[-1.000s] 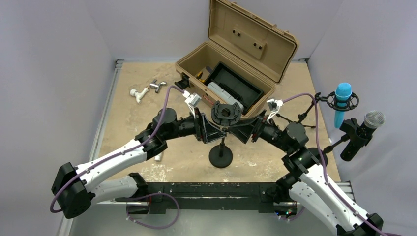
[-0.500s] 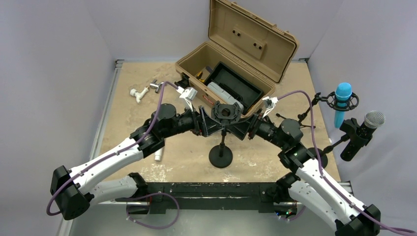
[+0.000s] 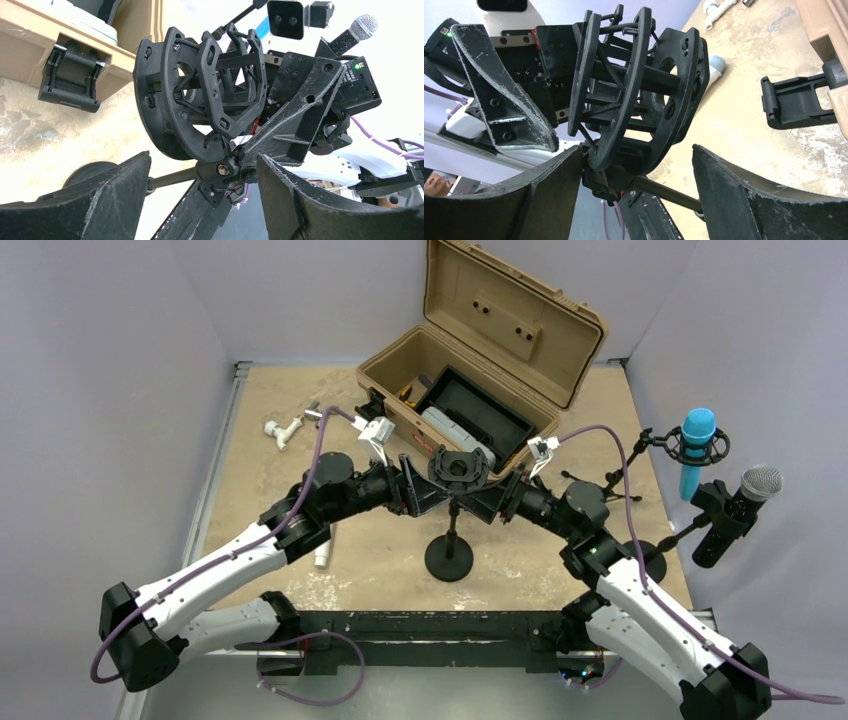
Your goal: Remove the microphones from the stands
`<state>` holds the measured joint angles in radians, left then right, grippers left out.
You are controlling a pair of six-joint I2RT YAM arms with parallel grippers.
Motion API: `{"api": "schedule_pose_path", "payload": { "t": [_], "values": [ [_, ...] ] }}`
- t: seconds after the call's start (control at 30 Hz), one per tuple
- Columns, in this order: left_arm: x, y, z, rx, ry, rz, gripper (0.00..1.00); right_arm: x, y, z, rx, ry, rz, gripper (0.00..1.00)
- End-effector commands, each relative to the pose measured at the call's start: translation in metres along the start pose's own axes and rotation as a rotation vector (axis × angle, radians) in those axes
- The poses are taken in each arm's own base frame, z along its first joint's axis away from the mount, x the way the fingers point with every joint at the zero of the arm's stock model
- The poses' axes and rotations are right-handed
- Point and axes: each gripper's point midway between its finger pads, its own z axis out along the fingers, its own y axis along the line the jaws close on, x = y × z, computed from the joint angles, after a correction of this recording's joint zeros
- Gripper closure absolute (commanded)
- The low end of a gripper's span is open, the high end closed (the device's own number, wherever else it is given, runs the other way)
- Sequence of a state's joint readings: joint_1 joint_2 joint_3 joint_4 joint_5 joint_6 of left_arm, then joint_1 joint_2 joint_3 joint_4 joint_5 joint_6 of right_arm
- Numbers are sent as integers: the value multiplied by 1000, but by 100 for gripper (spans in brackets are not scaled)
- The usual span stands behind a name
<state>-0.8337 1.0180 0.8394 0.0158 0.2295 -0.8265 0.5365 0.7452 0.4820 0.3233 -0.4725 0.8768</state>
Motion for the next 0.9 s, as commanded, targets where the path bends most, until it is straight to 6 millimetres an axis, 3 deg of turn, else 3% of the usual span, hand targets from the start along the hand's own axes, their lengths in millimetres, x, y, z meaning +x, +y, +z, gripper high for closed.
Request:
{"api": "schedule_pose_path", "payload": {
  "t": [0.0,0.23,0.87],
  "values": [
    [-9,-6,-6,12,-38,28,25,-1,7,2,-32,12,-19,24],
    [-12,-6,-10,0,-51,45,25,17,-18,1,56,75,-4,28],
    [-9,1,-19,-45,-37,73,25,83,-95,-22,337,303,40,28]
  ]
}}
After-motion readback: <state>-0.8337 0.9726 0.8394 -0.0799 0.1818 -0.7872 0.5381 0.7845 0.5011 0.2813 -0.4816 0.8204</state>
